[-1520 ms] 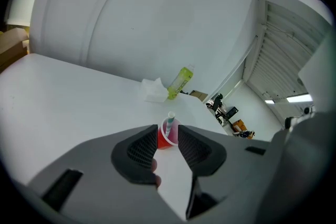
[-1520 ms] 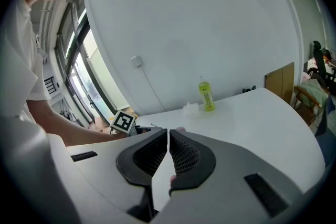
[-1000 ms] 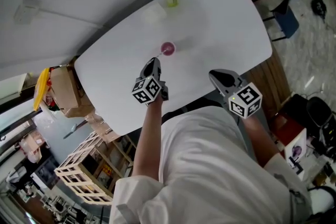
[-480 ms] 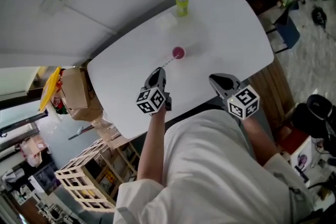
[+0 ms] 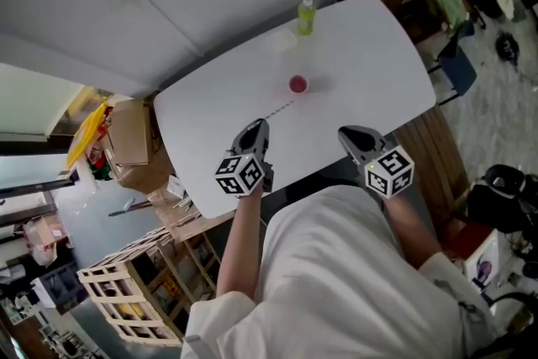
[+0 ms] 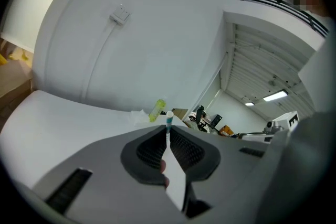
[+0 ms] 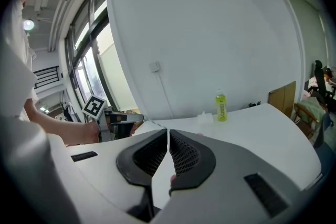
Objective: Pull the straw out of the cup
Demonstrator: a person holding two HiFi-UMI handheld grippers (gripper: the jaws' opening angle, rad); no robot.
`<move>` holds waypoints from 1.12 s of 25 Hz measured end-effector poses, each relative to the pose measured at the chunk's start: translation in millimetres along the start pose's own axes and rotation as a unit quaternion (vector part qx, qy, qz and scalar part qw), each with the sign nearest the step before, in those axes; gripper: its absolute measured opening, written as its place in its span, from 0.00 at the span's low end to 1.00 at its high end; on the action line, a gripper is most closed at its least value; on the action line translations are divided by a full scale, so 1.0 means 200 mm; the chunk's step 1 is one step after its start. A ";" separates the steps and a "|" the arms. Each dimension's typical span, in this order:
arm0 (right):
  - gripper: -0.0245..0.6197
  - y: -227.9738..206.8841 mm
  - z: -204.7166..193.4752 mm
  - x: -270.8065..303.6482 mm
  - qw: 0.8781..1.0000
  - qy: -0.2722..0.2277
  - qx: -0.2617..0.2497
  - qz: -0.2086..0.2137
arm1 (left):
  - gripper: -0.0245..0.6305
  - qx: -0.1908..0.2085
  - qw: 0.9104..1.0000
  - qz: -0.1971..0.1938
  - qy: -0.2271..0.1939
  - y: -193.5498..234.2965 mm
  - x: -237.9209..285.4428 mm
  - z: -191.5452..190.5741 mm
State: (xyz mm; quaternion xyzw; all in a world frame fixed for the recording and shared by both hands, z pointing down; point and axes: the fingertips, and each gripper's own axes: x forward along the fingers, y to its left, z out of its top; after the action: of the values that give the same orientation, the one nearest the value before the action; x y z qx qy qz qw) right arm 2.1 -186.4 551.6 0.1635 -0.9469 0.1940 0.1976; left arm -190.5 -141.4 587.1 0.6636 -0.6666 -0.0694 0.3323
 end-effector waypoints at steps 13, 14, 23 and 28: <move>0.10 0.25 -0.07 -0.25 0.999 -0.033 -0.013 -0.020 | 0.07 0.023 0.999 -0.035 -0.027 -0.20 -0.51 0.01; 0.10 0.26 -0.08 -0.27 0.999 -0.036 -0.013 -0.022 | 0.07 0.024 0.999 -0.037 -0.029 -0.21 -0.54 0.01; 0.10 0.30 -0.09 -0.51 0.997 -0.069 -0.021 -0.036 | 0.07 0.039 0.998 -0.050 -0.029 -0.40 -0.76 -0.05; 0.10 0.24 -0.09 -0.56 0.996 -0.076 -0.028 -0.027 | 0.07 0.026 0.997 -0.059 -0.039 -0.47 -0.80 -0.08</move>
State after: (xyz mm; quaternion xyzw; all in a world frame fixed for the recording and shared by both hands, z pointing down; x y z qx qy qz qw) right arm 86.9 -111.1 503.8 0.1981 -0.9593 0.1493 0.1349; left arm -118.2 3.6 493.2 0.7068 -0.6408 -0.0972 0.2835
